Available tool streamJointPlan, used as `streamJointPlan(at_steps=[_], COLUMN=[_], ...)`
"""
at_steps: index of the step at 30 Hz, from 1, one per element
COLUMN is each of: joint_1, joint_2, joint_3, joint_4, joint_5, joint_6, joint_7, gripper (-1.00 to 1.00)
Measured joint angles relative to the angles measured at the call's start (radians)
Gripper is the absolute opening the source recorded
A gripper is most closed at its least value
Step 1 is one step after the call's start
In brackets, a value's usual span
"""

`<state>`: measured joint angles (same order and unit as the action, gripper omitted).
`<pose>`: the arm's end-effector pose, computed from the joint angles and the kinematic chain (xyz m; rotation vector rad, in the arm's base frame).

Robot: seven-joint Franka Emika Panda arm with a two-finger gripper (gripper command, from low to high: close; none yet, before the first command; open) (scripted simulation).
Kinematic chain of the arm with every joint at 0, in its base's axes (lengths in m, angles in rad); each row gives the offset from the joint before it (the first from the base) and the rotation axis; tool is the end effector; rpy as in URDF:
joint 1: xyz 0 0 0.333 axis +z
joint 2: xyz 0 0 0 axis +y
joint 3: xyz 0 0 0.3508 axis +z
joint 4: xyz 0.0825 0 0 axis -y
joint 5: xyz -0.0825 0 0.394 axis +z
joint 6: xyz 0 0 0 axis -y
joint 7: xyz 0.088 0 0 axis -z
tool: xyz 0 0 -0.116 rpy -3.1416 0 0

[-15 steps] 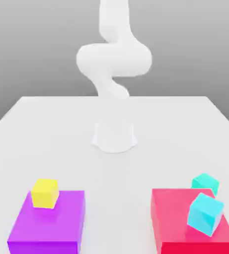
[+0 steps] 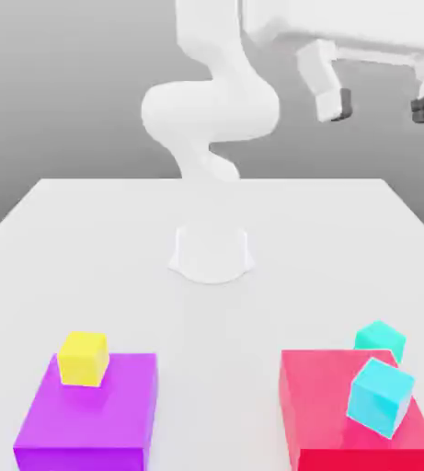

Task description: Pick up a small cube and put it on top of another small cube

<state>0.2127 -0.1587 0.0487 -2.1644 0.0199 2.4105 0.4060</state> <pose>0.5258 0.1421 0.5292 -2.9390 0.2293 -0.5672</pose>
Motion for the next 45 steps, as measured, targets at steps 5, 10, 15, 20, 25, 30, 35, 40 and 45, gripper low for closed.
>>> streamJointPlan(at_steps=[5,10,15,20,25,30,35,40,45], joint_1=[0.062,0.099,0.141,0.183,0.192,0.190,0.171,0.175,0.202], joint_2=[0.181,0.364,0.547,0.730,0.792,0.769,0.608,0.440,0.273], joint_3=[0.030,0.058,0.088,0.086,0.075,0.079,0.124,0.183,0.221], joint_4=[0.038,0.076,0.115,0.155,0.169,0.164,0.073,-0.105,-0.286], joint_5=[-0.015,-0.048,-0.103,-0.156,-0.167,-0.161,-0.084,0.044,0.117], joint_6=[0.032,0.063,0.093,0.165,0.210,0.191,0.125,0.147,0.171], joint_7=[-0.098,-0.183,-0.254,-0.283,-0.278,-0.283,-0.281,-0.228,-0.135], gripper=[0.00,0.00,0.00,0.00,-1.00,-1.00,-1.00,-1.00,-1.00])
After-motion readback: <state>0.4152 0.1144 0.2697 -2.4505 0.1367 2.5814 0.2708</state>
